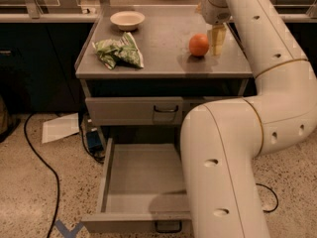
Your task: Place orange into middle drawer
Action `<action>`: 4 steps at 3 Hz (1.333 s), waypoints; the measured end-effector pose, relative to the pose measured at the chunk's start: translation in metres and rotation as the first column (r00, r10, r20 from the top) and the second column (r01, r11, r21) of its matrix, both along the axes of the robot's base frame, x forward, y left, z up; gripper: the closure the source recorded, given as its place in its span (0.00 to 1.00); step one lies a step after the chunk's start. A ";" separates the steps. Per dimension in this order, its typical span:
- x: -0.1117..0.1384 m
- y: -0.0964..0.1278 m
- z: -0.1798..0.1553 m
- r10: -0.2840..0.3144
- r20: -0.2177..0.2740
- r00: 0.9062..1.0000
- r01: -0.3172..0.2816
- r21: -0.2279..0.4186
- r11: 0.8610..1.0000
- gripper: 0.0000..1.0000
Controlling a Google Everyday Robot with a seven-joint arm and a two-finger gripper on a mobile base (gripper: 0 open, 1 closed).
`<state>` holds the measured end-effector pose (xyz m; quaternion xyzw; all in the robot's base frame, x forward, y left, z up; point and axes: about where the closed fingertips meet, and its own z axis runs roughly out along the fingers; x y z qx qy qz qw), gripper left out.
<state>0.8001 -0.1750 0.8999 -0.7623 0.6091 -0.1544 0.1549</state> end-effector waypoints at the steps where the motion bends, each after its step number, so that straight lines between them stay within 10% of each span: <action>1: 0.011 -0.001 -0.003 0.024 0.022 0.999 -0.023 -0.048 0.999 0.00; 4: 0.019 0.001 -0.055 0.054 -0.051 0.997 -0.057 -0.060 0.997 0.00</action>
Offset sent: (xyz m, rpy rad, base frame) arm 0.0941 -0.0217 0.0231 -0.1012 0.0831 0.0897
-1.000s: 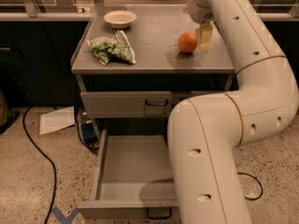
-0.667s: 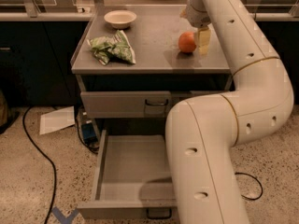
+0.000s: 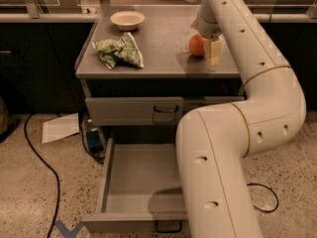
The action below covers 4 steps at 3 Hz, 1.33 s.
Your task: Place orange into middle drawer
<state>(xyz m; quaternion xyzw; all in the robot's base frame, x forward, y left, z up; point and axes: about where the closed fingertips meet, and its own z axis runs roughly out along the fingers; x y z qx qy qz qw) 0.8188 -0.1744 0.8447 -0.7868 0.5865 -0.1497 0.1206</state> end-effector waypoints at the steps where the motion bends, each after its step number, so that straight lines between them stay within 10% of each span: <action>1: 0.004 0.001 -0.002 0.001 0.008 1.000 -0.001 0.002 1.000 0.00; 4: 0.004 0.001 -0.002 0.001 0.008 1.000 -0.001 0.002 1.000 0.64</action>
Offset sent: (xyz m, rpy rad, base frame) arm 0.0036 0.0013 -0.0024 0.0023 -0.0077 0.0014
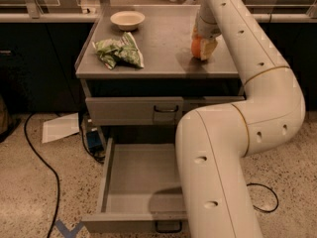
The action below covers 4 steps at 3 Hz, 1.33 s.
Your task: Place orange into middle drawer
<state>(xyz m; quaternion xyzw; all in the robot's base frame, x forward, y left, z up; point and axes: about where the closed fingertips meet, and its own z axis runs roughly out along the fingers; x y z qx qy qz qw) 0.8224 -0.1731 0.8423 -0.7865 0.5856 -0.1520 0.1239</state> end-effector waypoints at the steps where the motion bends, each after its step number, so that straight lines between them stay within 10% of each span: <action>1: 0.000 0.000 0.000 0.000 0.000 1.000 0.000 0.000 1.000 0.87; 2: 0.005 0.002 -0.003 0.004 0.012 1.000 -0.004 0.014 1.000 1.00; 4: 0.013 -0.003 0.064 0.050 0.229 0.972 -0.098 0.205 0.974 1.00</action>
Offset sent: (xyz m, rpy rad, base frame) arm -0.0020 0.0029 -0.0004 0.0267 -0.0152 0.0049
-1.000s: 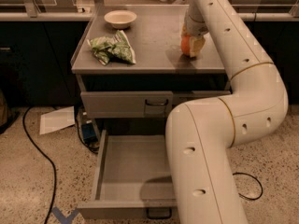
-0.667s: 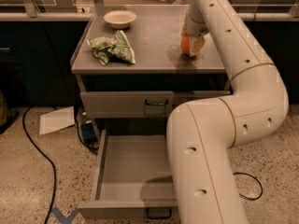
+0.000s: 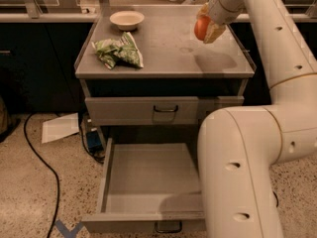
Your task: Place orange into middle drawer
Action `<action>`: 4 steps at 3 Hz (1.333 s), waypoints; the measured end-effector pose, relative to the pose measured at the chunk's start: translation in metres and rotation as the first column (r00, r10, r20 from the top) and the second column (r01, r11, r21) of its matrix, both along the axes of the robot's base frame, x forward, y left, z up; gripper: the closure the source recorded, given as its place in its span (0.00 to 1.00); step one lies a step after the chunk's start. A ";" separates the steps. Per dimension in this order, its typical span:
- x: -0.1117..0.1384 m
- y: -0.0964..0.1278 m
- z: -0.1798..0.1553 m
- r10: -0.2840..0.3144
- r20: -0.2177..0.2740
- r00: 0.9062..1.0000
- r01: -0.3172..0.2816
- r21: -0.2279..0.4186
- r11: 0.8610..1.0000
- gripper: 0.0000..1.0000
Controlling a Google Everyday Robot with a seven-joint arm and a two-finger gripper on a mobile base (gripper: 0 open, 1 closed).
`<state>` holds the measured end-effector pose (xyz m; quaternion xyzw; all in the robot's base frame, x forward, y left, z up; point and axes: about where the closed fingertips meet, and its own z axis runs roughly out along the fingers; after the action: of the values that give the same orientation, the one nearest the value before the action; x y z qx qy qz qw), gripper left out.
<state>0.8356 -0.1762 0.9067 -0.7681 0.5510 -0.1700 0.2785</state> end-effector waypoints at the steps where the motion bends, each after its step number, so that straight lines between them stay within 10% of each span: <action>1: -0.008 -0.002 0.018 0.032 0.051 0.998 -0.036 0.073 0.997 1.00; 2: -0.027 -0.006 0.085 -0.002 0.198 0.980 -0.029 0.149 0.988 1.00; 3: -0.074 -0.028 0.170 -0.081 0.369 0.926 0.007 0.197 0.980 1.00; 4: -0.139 -0.010 0.194 -0.098 0.439 0.893 -0.010 0.236 0.972 1.00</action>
Offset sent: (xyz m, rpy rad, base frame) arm -0.1609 0.0661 -0.0515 0.1877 -0.1346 0.0163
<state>0.6962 -0.1859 1.1002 -0.6579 0.5056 -0.2828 0.4813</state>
